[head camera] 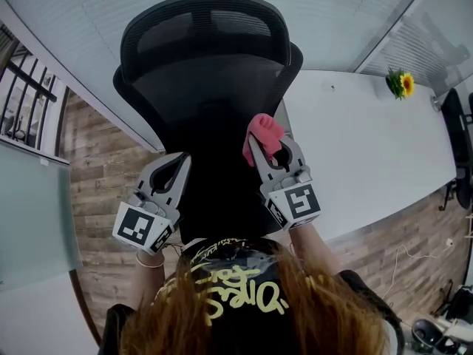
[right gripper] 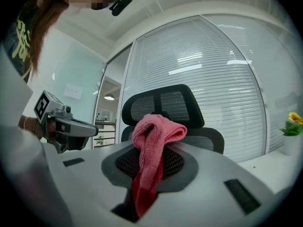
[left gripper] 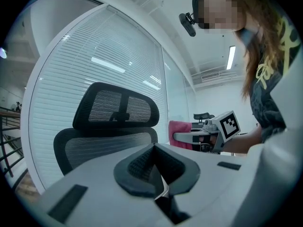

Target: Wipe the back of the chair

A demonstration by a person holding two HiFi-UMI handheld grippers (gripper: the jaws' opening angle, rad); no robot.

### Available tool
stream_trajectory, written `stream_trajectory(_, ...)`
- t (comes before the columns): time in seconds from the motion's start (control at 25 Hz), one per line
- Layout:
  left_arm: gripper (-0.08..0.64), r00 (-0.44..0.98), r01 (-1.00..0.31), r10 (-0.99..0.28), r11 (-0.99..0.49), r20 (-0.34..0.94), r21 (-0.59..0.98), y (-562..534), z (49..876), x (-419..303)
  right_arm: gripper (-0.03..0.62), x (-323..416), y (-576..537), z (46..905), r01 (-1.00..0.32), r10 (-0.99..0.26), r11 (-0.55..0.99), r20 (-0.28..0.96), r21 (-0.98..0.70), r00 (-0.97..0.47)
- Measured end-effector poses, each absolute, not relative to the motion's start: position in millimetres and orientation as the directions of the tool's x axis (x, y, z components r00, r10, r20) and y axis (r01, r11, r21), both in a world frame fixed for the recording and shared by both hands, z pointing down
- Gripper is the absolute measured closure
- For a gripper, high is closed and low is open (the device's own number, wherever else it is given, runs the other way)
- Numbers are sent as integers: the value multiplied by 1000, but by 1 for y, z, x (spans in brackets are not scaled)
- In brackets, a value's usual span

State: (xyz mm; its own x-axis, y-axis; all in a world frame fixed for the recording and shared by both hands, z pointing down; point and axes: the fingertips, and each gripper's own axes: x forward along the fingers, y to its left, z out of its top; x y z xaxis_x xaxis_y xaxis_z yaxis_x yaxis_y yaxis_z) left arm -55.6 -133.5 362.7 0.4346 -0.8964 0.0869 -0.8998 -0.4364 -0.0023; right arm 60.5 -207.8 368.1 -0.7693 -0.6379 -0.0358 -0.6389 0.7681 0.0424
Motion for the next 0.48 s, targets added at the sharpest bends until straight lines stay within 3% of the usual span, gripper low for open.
stream_trajectory(0.48,566,426,-904,-901,-427,78,1,-135,366,-35,526,81,-206,380,-631,-632,773,-8,59,-775)
